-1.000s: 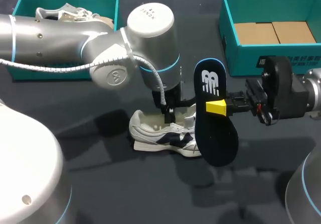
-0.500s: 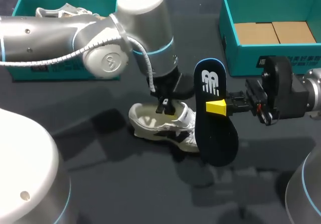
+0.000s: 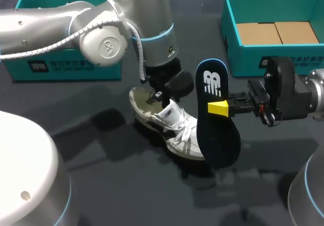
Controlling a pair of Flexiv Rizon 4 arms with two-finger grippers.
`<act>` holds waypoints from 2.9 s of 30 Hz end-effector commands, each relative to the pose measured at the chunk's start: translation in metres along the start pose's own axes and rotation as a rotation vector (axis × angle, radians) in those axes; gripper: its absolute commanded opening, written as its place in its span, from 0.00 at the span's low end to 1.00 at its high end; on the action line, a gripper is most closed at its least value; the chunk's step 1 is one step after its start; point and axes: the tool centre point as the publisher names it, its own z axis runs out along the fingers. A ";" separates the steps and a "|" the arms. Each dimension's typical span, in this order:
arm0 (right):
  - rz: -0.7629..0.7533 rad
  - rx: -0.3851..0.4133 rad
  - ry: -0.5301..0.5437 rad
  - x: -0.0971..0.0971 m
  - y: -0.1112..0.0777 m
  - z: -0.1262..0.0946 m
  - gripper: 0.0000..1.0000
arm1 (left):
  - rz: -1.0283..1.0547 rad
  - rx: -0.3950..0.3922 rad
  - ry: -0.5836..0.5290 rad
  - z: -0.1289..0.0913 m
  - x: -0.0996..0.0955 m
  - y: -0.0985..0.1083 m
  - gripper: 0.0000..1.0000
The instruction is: Take the shoe out of the shoebox, open the shoe tongue, remove and reinsert the insole, then place the shoe into the shoebox
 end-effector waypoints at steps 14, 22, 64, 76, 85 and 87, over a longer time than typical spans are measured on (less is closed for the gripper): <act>0.001 0.000 -0.001 0.000 -0.001 0.001 0.00 | 0.746 -0.166 0.069 -0.004 0.016 -0.016 0.00; 0.001 0.000 -0.001 0.000 -0.001 0.001 0.00 | 0.900 -0.205 0.070 0.007 0.025 -0.020 0.00; 0.001 0.000 -0.001 0.000 -0.001 0.001 0.00 | 0.731 -0.143 0.207 0.060 0.008 -0.012 0.90; 0.001 0.000 -0.001 0.000 -0.001 0.001 0.00 | 0.779 -0.059 -0.226 -0.046 0.013 -0.009 1.00; 0.001 0.000 -0.001 0.000 -0.001 0.001 0.00 | 0.793 0.178 -0.508 -0.086 0.013 -0.001 1.00; 0.001 0.000 -0.001 0.000 -0.001 0.001 0.00 | 0.793 0.178 -0.508 -0.086 0.013 -0.001 1.00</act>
